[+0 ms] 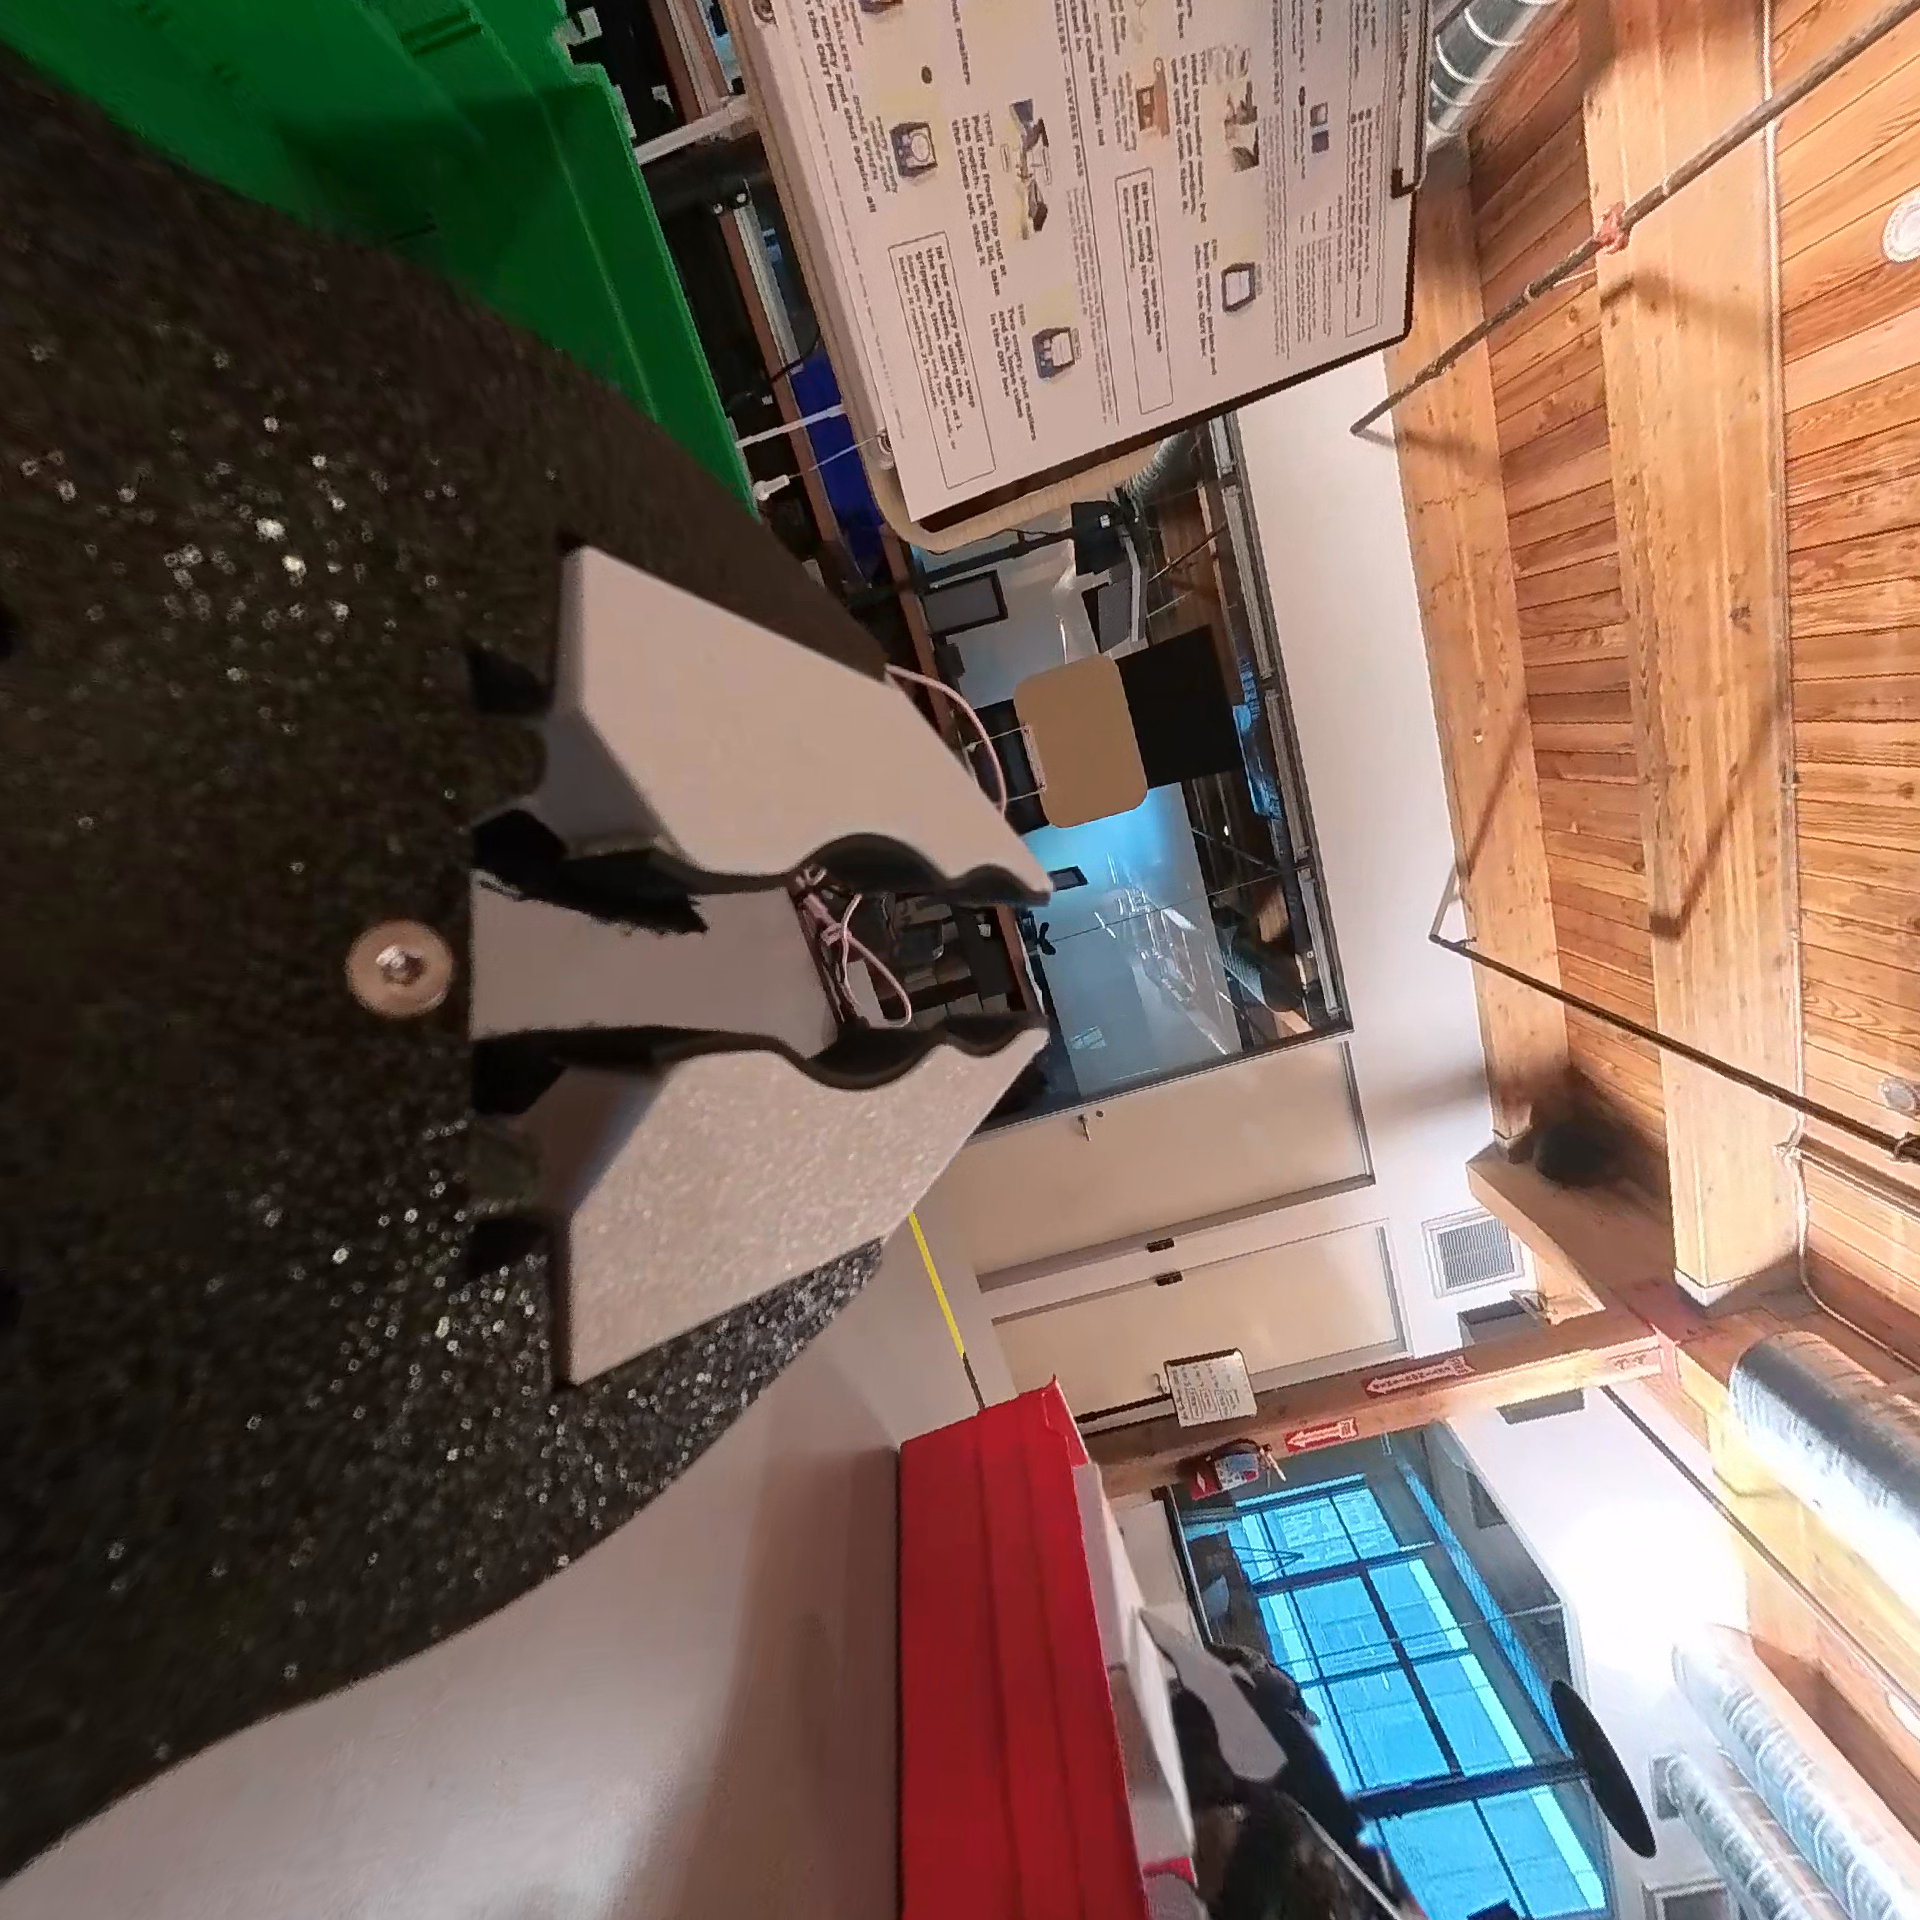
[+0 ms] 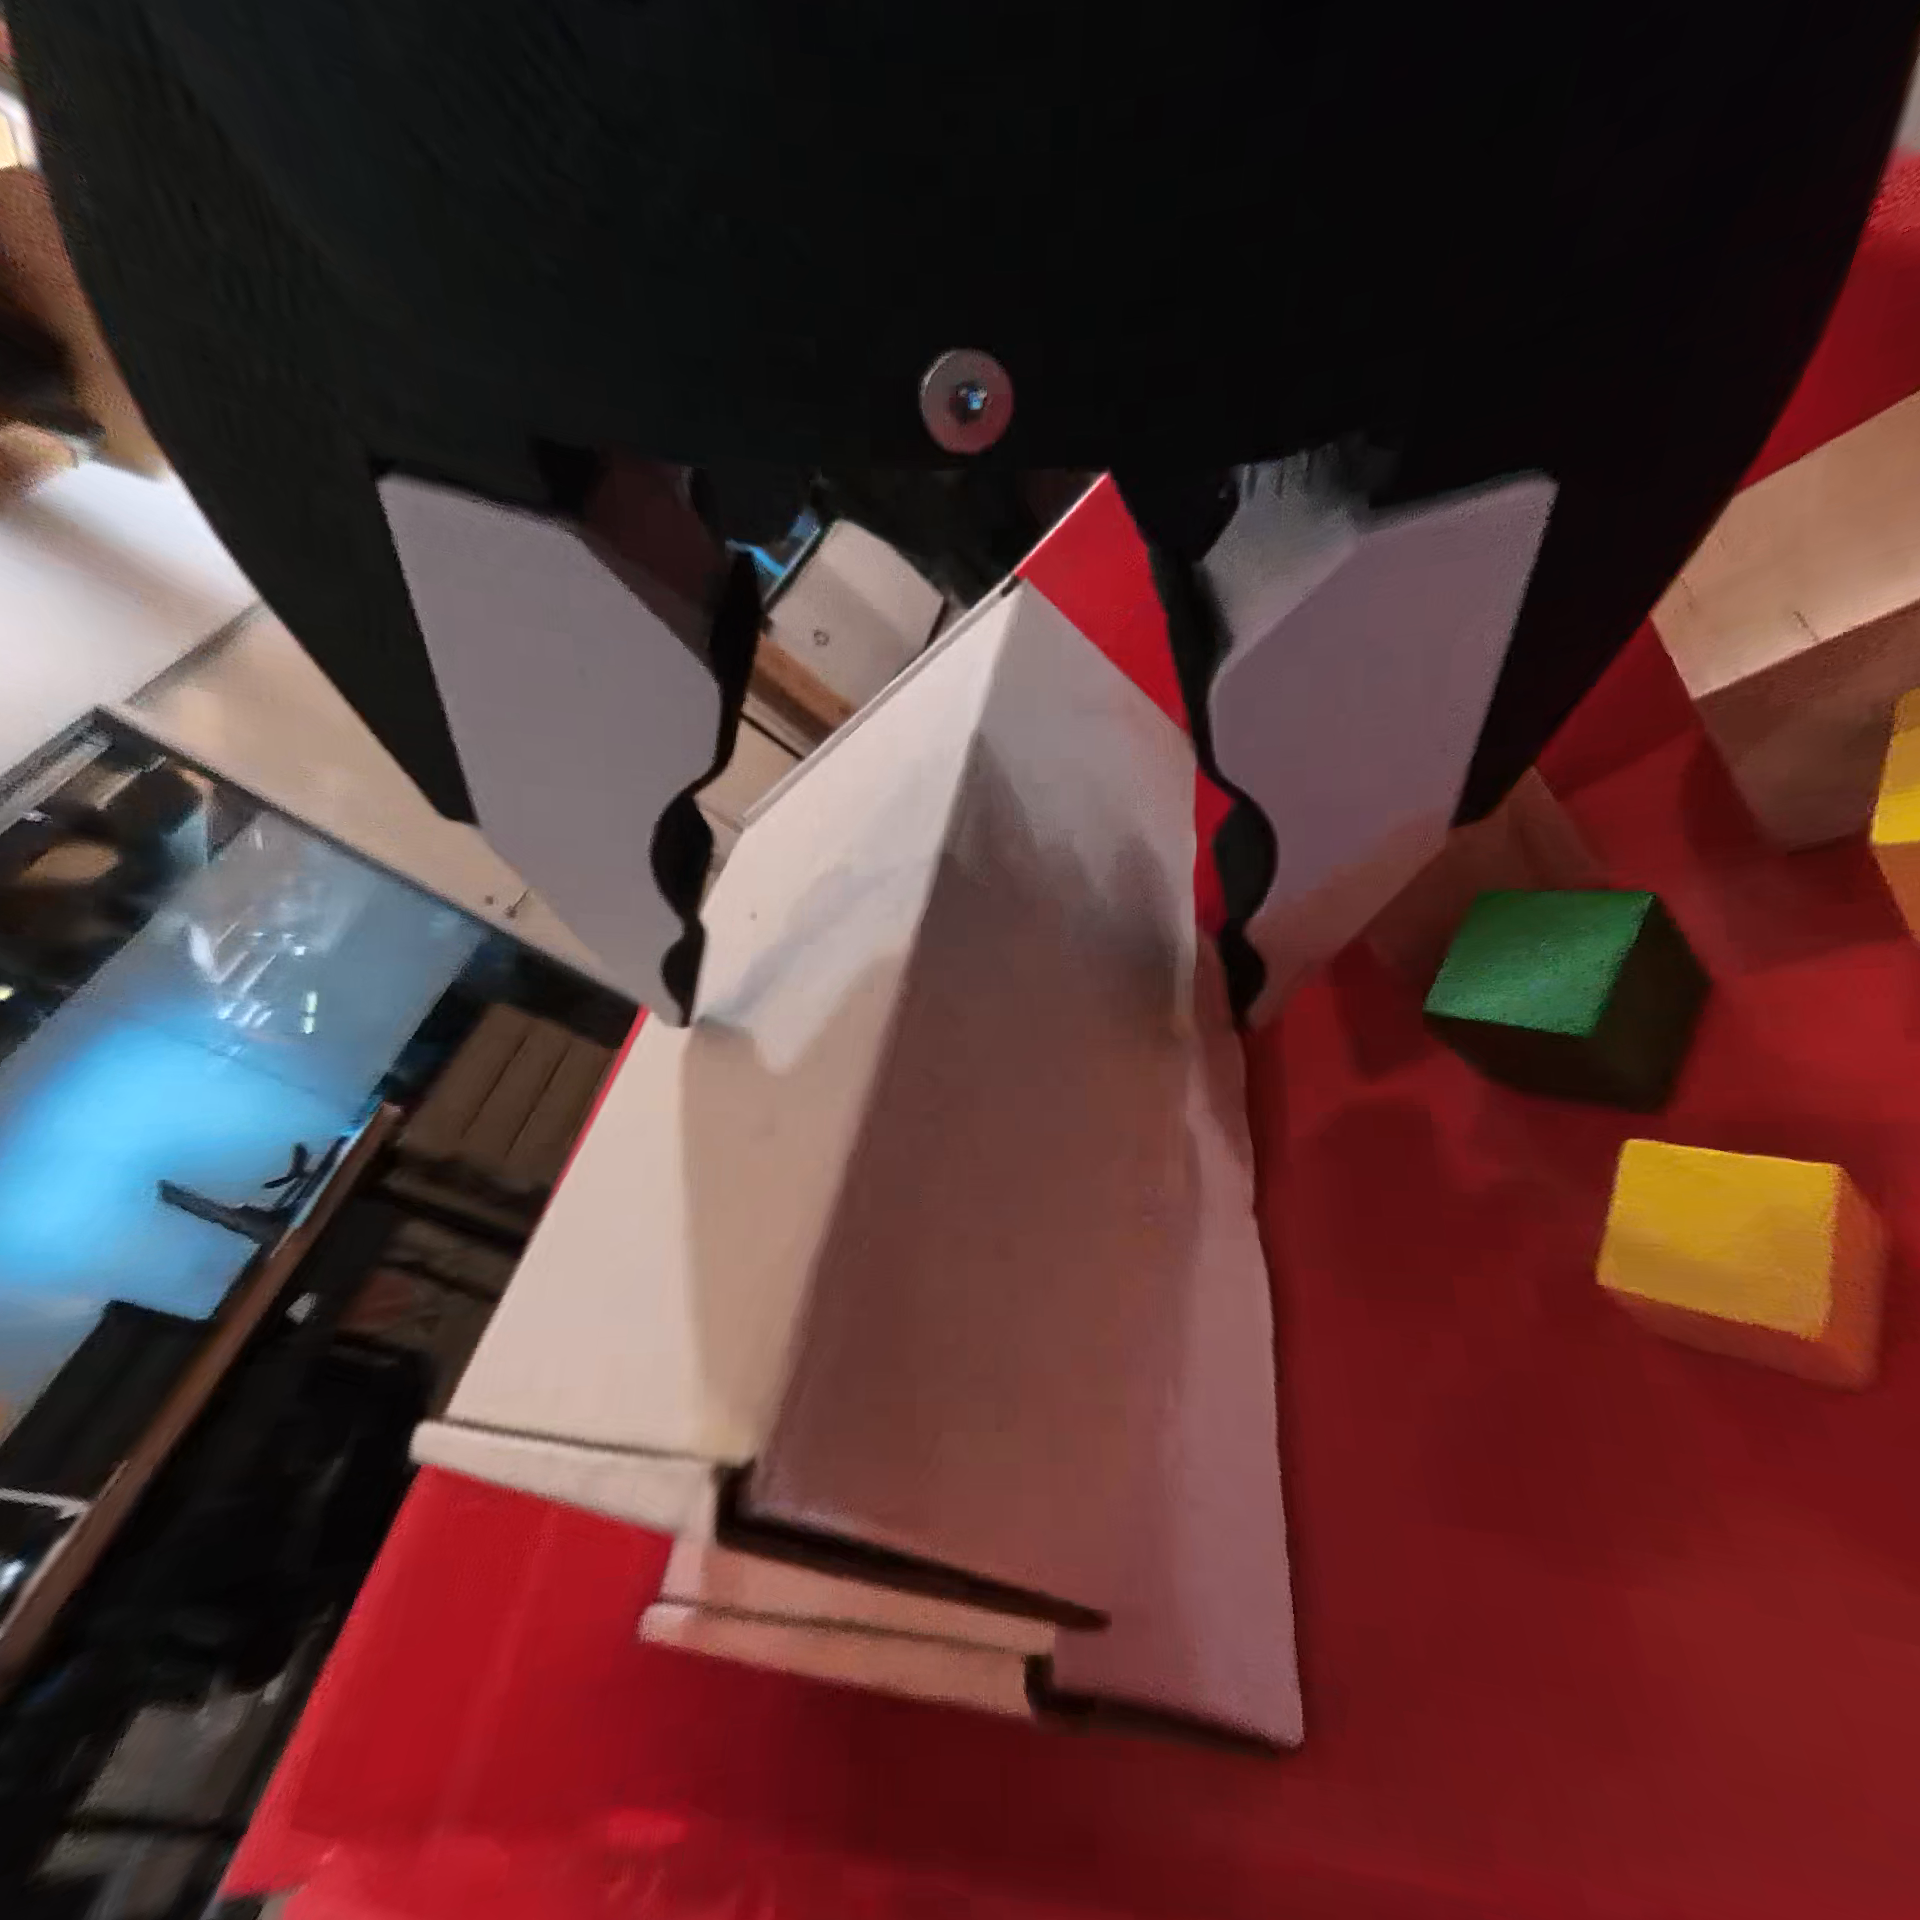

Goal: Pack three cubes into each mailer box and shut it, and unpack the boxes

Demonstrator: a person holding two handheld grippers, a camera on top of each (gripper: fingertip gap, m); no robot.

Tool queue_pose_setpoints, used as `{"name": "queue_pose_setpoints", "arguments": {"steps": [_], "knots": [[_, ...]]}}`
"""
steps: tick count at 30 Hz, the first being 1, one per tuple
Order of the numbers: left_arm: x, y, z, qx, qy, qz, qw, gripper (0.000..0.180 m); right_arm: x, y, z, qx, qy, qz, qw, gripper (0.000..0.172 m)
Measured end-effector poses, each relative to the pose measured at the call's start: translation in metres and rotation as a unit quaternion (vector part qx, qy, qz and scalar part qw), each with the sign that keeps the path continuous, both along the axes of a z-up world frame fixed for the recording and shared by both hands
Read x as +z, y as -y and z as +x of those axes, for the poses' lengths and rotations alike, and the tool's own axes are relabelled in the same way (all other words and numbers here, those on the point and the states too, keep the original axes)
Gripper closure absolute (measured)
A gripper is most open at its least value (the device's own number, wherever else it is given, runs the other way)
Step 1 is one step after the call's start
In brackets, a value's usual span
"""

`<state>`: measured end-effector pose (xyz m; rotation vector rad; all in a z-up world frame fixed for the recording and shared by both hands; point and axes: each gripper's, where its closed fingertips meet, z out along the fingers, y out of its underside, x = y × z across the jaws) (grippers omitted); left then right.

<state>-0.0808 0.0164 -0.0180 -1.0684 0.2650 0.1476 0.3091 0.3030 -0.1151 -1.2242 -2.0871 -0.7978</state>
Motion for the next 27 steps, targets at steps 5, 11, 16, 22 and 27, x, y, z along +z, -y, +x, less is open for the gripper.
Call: {"name": "queue_pose_setpoints", "arguments": {"steps": [5, 11, 16, 22, 27], "knots": [[-0.001, 0.0, 0.0, -0.004, 0.002, -0.003, 1.0, 0.163, 0.008, -0.005, 0.002, -0.049, -0.036, -0.047, 0.997, 0.041], [-0.003, -0.003, 0.002, -0.005, -0.004, -0.012, 1.0, 0.163, 0.016, -0.025, 0.013, -0.08, 0.009, -0.04, 0.996, 0.038], [-0.006, -0.006, 0.003, -0.005, -0.008, -0.019, 1.0, 0.163, 0.014, -0.043, 0.014, -0.119, 0.01, -0.02, 0.993, 0.026], [-0.007, -0.006, 0.004, -0.009, -0.009, -0.021, 1.0, 0.163, 0.008, -0.037, 0.013, -0.094, 0.028, -0.013, 0.995, 0.038], [-0.008, -0.007, 0.006, -0.012, -0.011, -0.027, 1.0, 0.163, 0.002, -0.032, 0.014, -0.073, 0.045, -0.021, 0.996, 0.077]]}}
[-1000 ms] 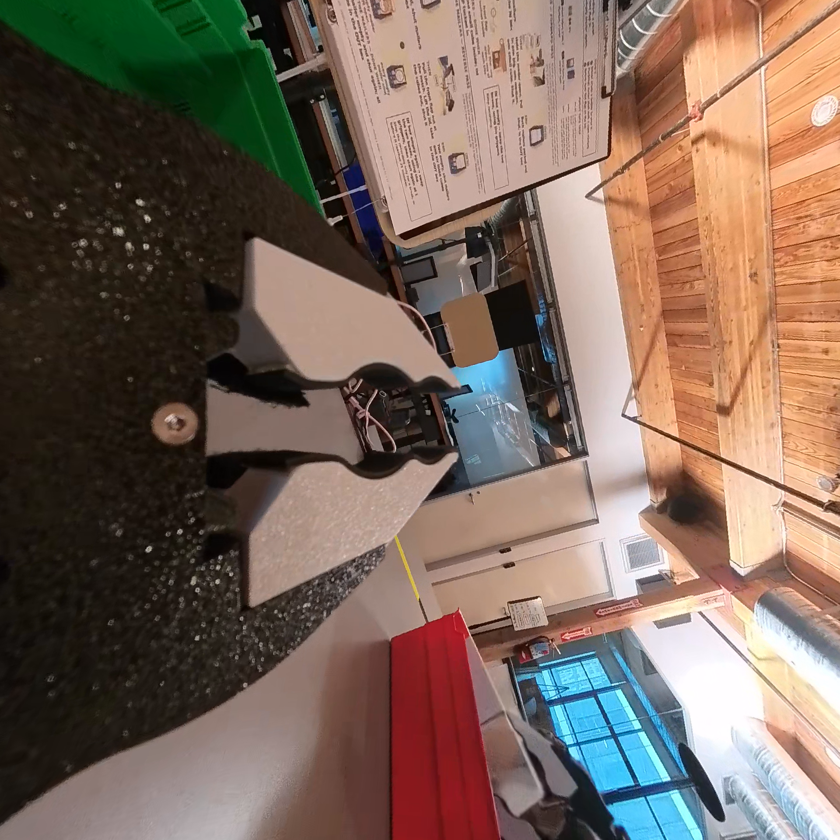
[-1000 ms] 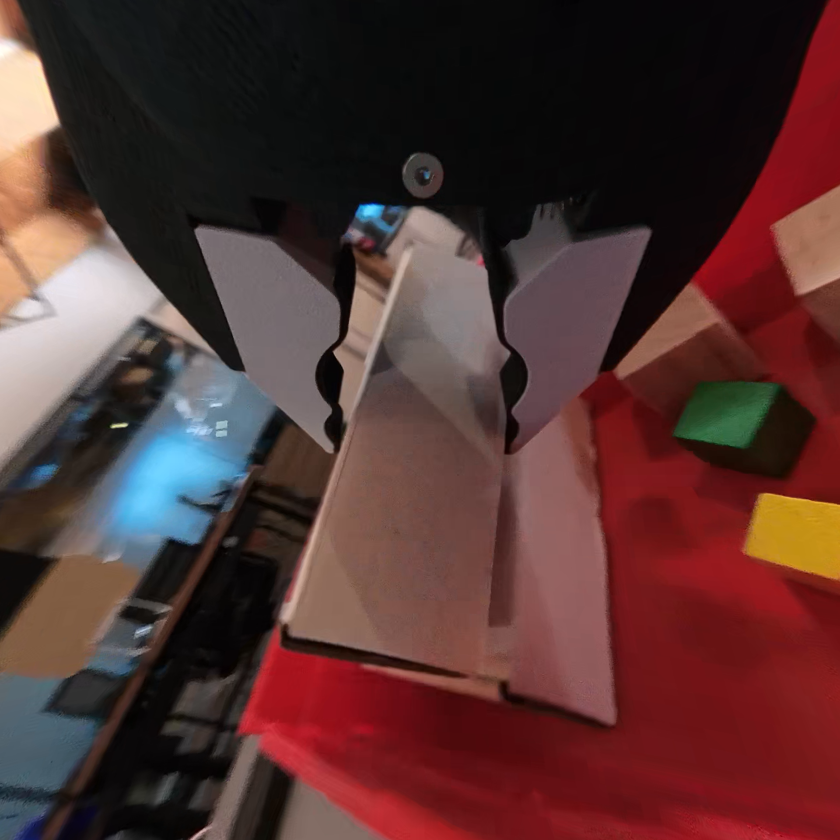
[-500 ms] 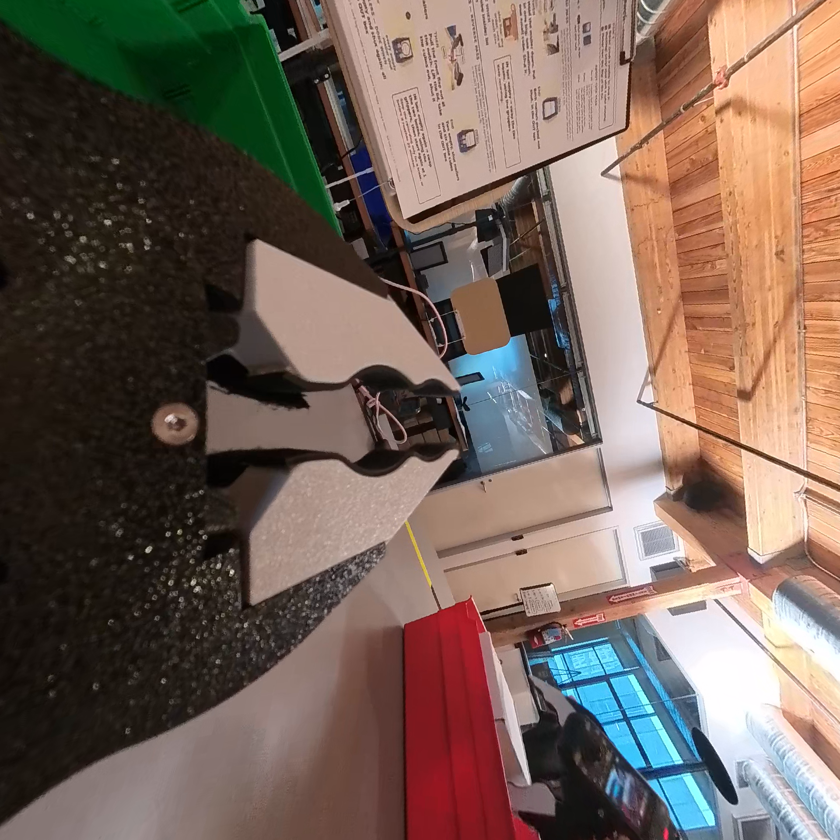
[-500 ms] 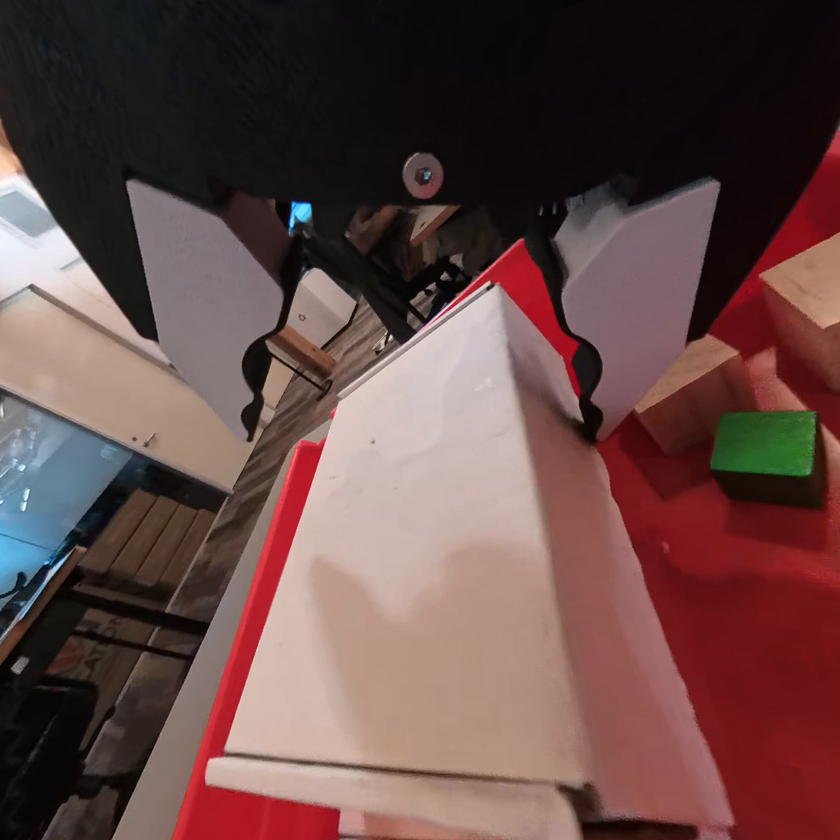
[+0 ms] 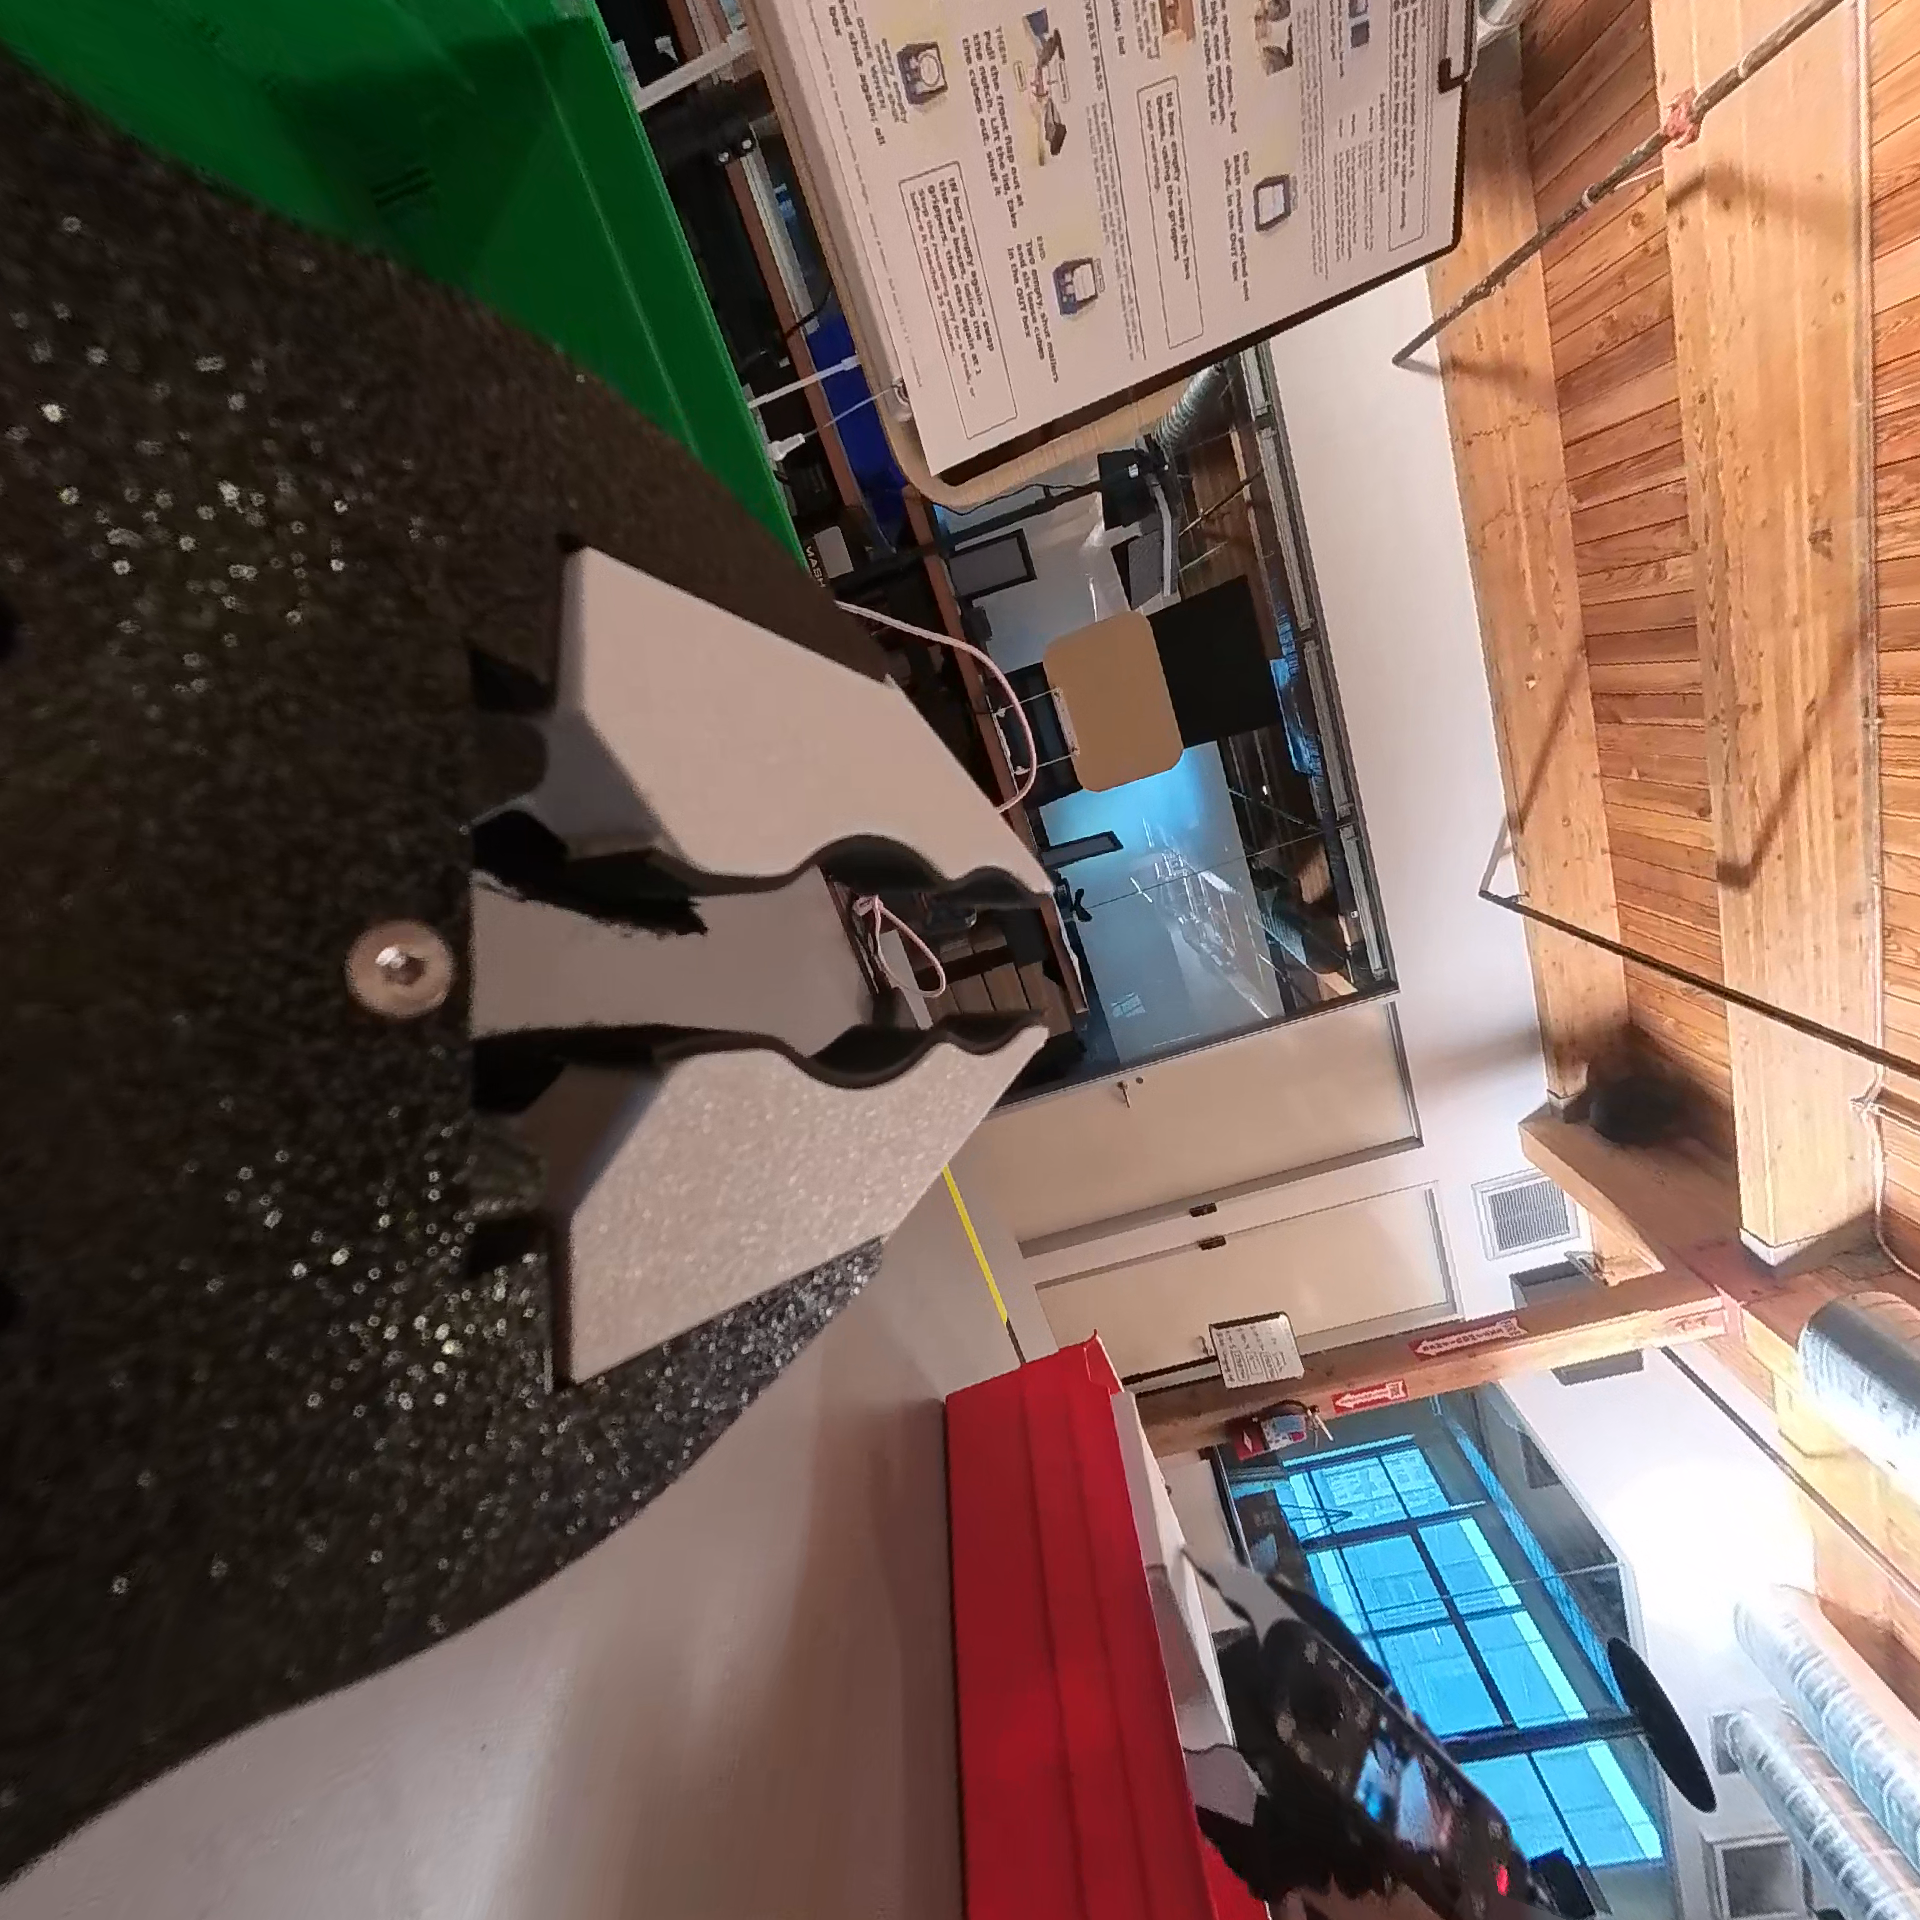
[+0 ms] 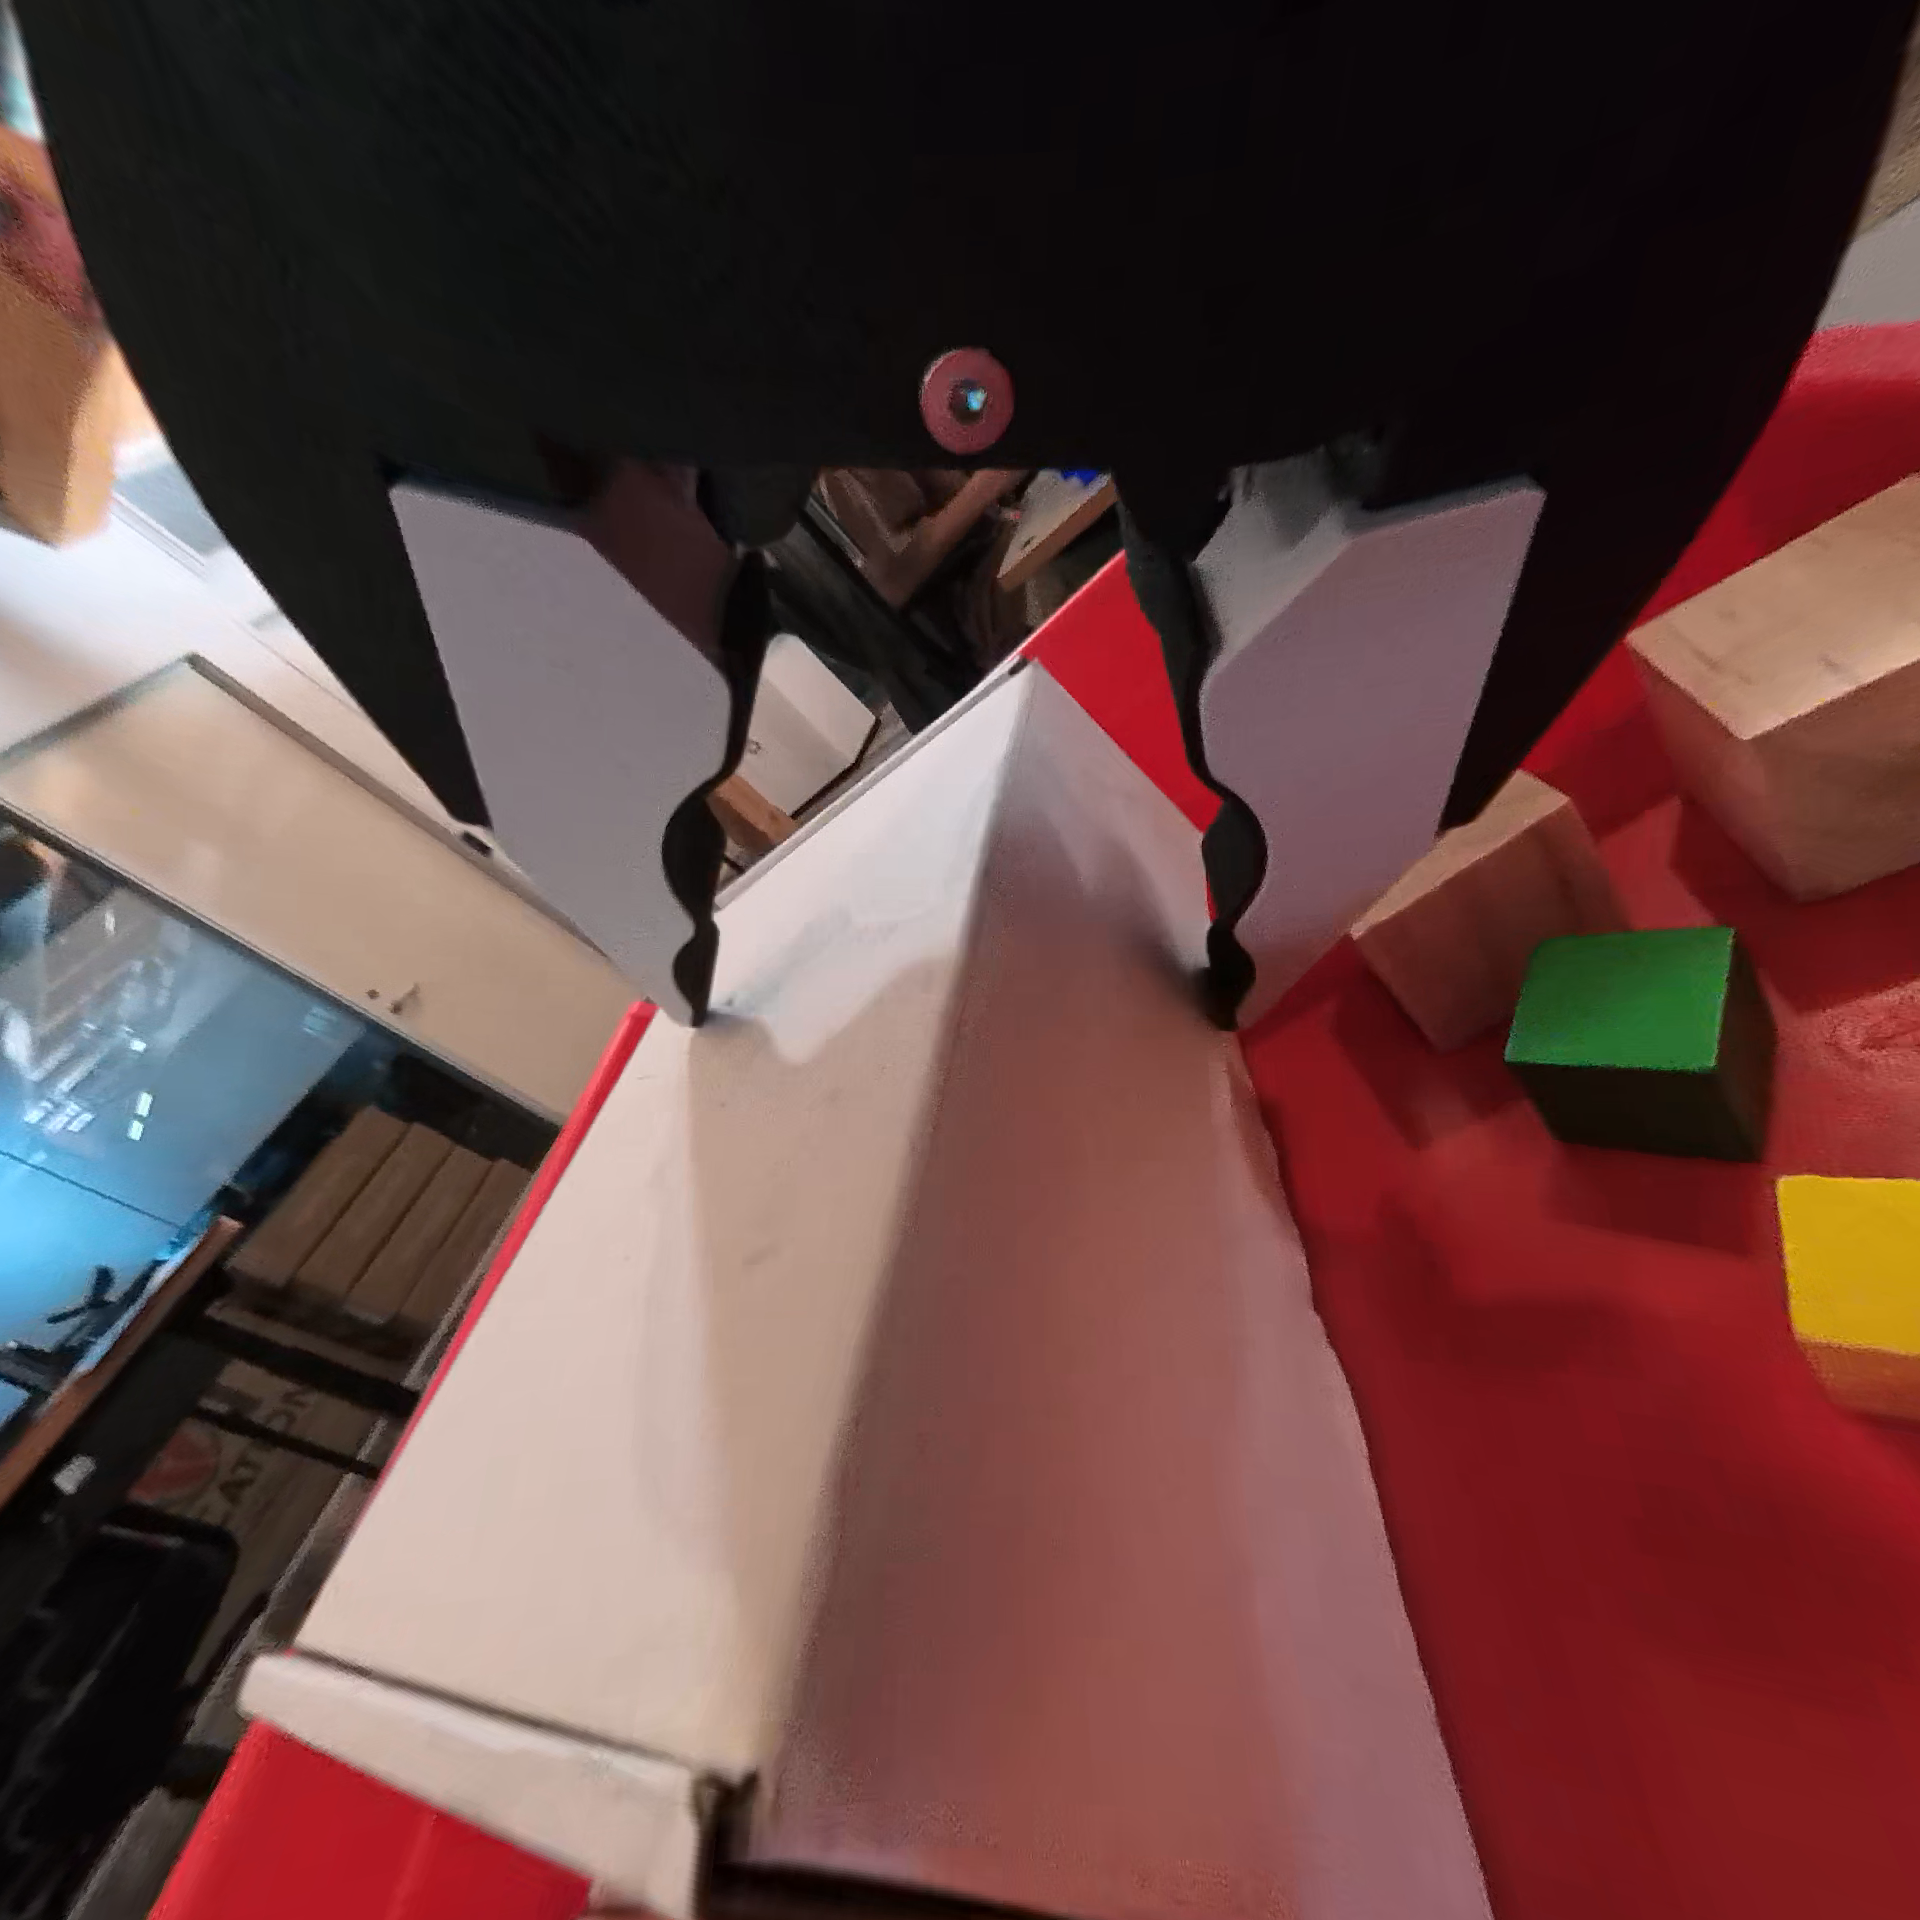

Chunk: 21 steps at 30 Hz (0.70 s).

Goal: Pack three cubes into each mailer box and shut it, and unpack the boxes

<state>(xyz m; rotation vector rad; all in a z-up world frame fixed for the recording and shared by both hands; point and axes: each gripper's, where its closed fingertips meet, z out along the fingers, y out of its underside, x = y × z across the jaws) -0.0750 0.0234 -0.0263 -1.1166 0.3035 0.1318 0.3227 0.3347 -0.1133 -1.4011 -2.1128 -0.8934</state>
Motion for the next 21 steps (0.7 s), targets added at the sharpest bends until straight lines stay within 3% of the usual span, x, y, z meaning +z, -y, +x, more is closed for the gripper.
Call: {"name": "queue_pose_setpoints", "arguments": {"steps": [7, 14, 18, 21], "knots": [[-0.001, -0.002, 0.002, -0.004, 0.0, -0.005, 1.0, 0.164, 0.013, 0.006, -0.012, 0.078, -0.022, 0.055, 0.995, 0.098], [-0.005, -0.005, 0.005, -0.004, -0.011, -0.017, 1.0, 0.164, 0.015, -0.009, -0.008, 0.099, -0.012, 0.101, 0.99, 0.098], [-0.007, -0.006, 0.006, -0.006, -0.011, -0.02, 1.0, 0.165, 0.016, -0.007, -0.008, 0.045, -0.067, 0.062, 0.995, 0.089], [-0.007, -0.007, 0.006, -0.01, -0.009, -0.023, 1.0, 0.165, 0.008, 0.004, -0.007, 0.026, -0.078, 0.008, 0.997, 0.071]]}}
